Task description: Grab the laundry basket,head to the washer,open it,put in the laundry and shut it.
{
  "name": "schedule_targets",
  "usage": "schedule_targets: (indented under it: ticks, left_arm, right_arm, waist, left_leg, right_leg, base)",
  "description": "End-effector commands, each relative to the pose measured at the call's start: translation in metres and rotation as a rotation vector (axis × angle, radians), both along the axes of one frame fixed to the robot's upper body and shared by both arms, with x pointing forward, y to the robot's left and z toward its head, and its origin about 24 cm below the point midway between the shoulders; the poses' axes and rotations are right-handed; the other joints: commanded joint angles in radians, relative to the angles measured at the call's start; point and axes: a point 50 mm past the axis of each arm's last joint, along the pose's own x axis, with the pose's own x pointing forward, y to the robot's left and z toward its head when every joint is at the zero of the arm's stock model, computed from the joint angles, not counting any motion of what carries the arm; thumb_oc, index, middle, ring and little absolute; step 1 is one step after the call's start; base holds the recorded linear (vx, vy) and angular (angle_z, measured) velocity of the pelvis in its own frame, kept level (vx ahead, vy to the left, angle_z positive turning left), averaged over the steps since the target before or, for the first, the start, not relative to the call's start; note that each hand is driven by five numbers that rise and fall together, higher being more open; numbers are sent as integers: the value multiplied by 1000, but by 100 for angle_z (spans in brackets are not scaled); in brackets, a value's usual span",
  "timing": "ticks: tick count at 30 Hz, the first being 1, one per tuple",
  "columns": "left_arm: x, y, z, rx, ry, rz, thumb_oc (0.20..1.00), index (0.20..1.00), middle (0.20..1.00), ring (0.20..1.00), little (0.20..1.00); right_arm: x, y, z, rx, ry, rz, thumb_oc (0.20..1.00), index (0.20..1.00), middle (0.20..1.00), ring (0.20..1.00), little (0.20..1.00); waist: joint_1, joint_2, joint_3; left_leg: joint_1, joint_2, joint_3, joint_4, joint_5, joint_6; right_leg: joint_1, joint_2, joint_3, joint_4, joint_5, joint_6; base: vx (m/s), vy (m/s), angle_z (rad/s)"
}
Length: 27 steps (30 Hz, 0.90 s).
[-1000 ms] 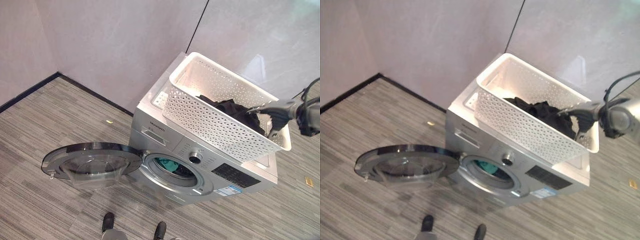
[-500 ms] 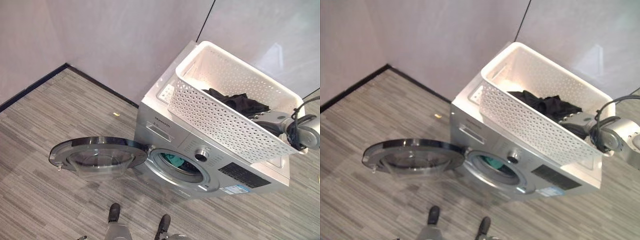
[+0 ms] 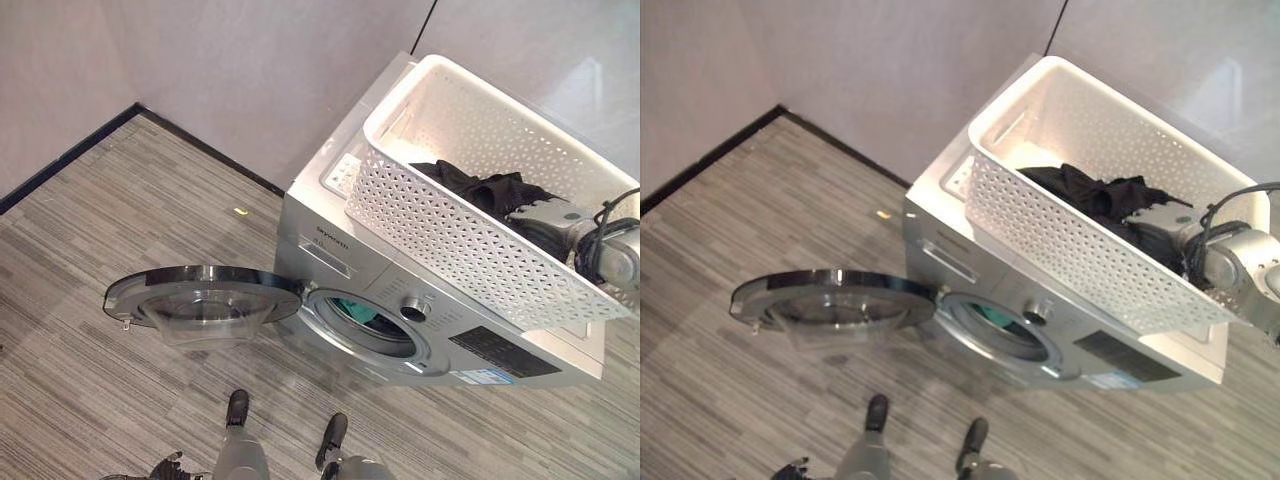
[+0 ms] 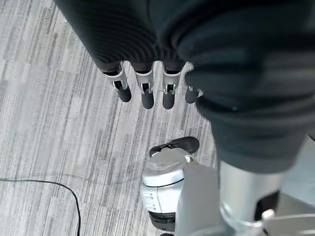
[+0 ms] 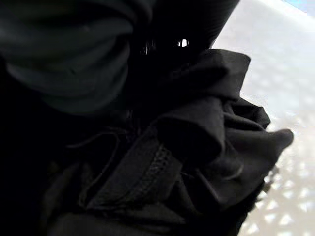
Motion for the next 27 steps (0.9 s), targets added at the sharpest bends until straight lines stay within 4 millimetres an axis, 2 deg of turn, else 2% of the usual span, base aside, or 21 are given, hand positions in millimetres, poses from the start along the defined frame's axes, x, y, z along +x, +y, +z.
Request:
schedule_targets:
  ticks: [1,6,7,9,15,18,21,23,25,27]
  left_arm:
    - [1,-16,-6,-27,31,-67,1000,1000,1000,1000,1000]
    - [-6,-15,-8,-26,55,-59,1000,1000,1000,1000,1000]
    - [-9,-13,-8,-17,65,-53,1000,1000,1000,1000,1000]
    - [-15,-14,-9,-20,85,-56,1000,1000,1000,1000,1000]
    - [-31,-18,-13,-22,150,-63,1000,1000,1000,1000,1000]
    - [-33,-19,-14,-20,160,-67,1000,1000,1000,1000,1000]
    - [-32,-18,-14,-6,170,-83,1000,1000,1000,1000,1000]
    - [-32,-17,-14,3,181,-83,1000,1000,1000,1000,1000]
    - [-29,-11,-11,28,172,-63,1000,1000,1000,1000,1000]
    - [-29,-7,-10,49,169,-35,1000,1000,1000,1000,1000]
  right_arm:
    - [4,-20,41,56,-198,-115,200,200,200,200,200]
    - [7,-27,50,92,-262,-153,200,200,200,200,200]
    - [6,-32,65,118,-347,-180,200,200,200,200,200]
    - [5,-34,65,152,-375,-183,200,200,200,200,200]
    - [3,-41,87,343,-558,-216,200,200,200,200,200]
    - [1,-47,91,420,-620,-244,200,200,200,200,200]
    - [3,-60,89,693,-732,-317,200,200,200,200,200]
    - [9,-68,88,1031,-817,-363,200,200,200,200,200]
    - [17,-63,105,1295,-896,-329,200,200,200,200,200]
    - [24,-47,141,1421,-953,-216,200,200,200,200,200]
  waist:
    - [41,25,-27]
    - [41,31,-61]
    - [46,38,-70]
    - [42,42,-84]
    - [43,50,-111]
    - [45,50,-117]
    - [49,48,-127]
    - [58,44,-133]
    - [63,39,-144]
    - [63,34,-159]
  left_leg:
    - [52,-9,-29,-43,-47,36]
    - [67,-12,-32,-44,-47,36]
    - [80,-8,-31,-44,-52,33]
    - [82,-12,-32,-47,-49,36]
    - [105,-13,-29,-50,-56,40]
    - [110,-13,-29,-51,-57,41]
    - [114,-12,-33,-52,-57,41]
    - [129,-5,-34,-51,-64,38]
    - [140,-4,-34,-50,-66,36]
    - [153,1,-33,-49,-68,32]
  right_leg:
    - [-14,-59,17,5,23,65]
    - [5,-62,6,5,16,63]
    - [20,-59,3,5,11,63]
    - [21,-62,1,2,13,63]
    - [39,-62,3,1,11,65]
    - [42,-62,3,0,10,64]
    - [48,-60,2,0,8,63]
    - [66,-55,0,2,-1,60]
    - [80,-53,-5,3,-6,58]
    - [97,-50,-7,5,-12,57]
  base:
    - [0,0,0]
    - [13,-6,2]
    - [3,-9,3]
    - [17,9,4]
    - [9,2,2]
    - [0,0,0]
    - [0,0,0]
    - [17,-11,-1]
    - [8,-1,2]
    - [10,-5,9]
